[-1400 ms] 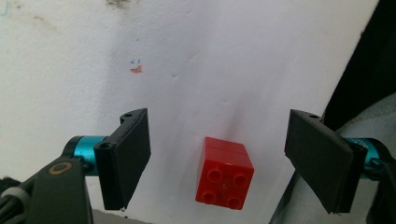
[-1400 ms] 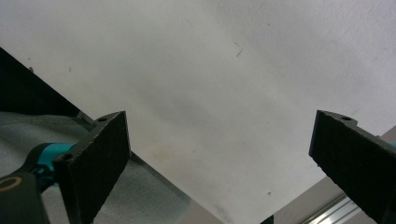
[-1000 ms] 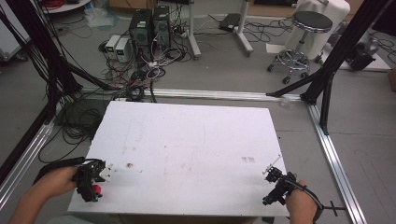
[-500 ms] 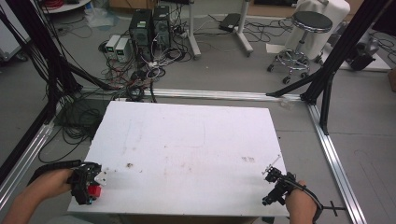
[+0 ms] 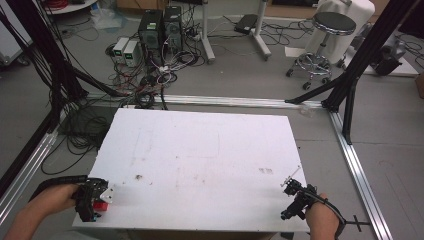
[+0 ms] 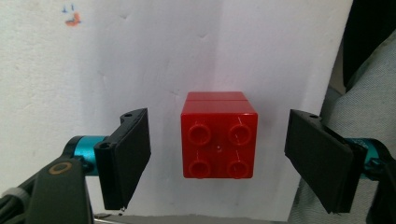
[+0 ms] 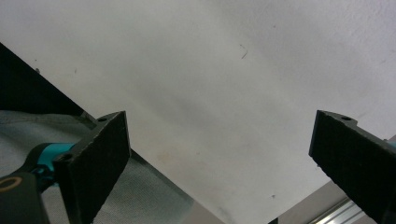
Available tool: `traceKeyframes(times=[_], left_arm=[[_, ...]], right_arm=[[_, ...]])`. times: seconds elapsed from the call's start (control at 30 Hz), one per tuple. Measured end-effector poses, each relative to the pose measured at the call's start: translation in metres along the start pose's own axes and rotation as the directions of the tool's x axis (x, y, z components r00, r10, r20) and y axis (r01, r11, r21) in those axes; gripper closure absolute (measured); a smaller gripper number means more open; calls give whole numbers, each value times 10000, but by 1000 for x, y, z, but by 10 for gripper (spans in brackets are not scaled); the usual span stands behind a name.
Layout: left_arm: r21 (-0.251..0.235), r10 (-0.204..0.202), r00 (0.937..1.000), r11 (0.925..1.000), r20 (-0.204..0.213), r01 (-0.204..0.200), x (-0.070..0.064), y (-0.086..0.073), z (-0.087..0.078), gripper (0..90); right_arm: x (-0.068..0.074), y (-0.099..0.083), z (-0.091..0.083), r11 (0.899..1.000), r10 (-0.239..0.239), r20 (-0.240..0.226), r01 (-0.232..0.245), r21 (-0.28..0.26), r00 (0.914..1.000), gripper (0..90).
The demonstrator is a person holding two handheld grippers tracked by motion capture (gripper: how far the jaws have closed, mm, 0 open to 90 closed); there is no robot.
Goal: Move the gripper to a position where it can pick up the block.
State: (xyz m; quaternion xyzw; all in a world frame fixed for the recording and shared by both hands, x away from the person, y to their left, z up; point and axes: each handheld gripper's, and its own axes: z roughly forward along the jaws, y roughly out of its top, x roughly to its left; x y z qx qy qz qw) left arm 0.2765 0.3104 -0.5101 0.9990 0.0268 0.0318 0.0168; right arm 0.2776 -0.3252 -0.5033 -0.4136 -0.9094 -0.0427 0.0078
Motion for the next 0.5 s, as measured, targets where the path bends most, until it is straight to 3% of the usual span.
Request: traceKeyframes(times=[0.5], left_arm=[[-34,158,9999,9999,21,-158,0,-2,3,229]], right_arm=[[1,0,0,10000,27,-5,-27,11,10000,46]])
